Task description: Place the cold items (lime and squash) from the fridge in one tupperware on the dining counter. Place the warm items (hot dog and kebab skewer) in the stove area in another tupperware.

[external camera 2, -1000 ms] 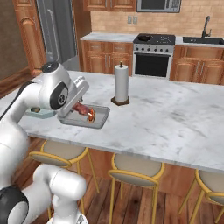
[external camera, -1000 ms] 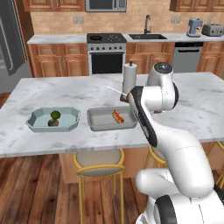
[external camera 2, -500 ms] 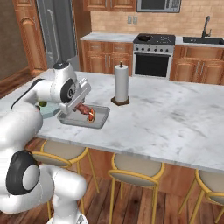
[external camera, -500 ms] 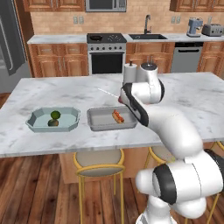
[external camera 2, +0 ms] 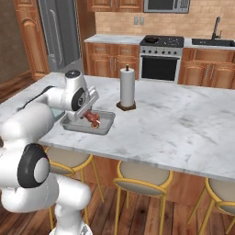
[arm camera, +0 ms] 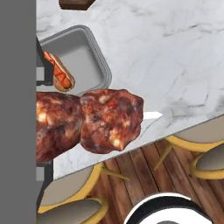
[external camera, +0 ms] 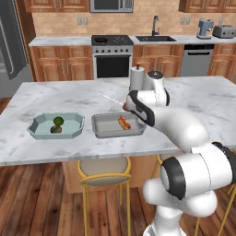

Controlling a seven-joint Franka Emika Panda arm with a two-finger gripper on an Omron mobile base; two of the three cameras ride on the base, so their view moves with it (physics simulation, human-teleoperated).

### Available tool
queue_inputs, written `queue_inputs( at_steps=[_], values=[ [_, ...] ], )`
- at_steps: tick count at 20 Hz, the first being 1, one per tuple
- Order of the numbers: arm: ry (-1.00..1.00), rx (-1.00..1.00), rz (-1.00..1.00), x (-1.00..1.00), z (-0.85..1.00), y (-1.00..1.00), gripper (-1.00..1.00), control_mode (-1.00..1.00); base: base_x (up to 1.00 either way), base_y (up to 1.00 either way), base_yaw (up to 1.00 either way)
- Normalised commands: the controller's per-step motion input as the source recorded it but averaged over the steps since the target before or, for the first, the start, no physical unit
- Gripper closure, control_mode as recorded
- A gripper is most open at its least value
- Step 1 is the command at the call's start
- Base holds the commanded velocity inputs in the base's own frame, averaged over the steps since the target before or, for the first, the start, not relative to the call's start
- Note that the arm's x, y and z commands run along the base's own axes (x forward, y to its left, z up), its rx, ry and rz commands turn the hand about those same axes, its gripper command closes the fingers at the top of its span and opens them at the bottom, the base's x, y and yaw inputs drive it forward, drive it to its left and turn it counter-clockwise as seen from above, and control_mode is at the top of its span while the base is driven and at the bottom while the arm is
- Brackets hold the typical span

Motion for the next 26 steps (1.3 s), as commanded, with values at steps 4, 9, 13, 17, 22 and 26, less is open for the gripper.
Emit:
queue_inputs(
  at_steps=[4, 9, 13, 17, 22, 26],
  values=[
    [0.0, 0.0, 0.03, 0.62, -0.19, 0.0, 1.0, -1.0, 0.0, 0.0, 0.0],
    [0.0, 0.0, 0.01, 0.7, -0.12, 0.0, 1.0, -1.0, 0.0, 0.0, 0.0],
    [0.0, 0.0, 0.0, 0.56, -0.23, 0.0, 1.0, -1.0, 0.0, 0.0, 0.0],
    [0.0, 0.0, 0.0, 0.43, -0.39, 0.0, 1.0, -1.0, 0.0, 0.0, 0.0],
    [0.0, 0.0, 0.0, 0.34, -0.48, 0.0, 1.0, -1.0, 0.0, 0.0, 0.0],
    [0.0, 0.0, 0.0, 0.35, -0.43, 0.01, 1.0, -1.0, 0.0, 0.0, 0.0]
  ],
)
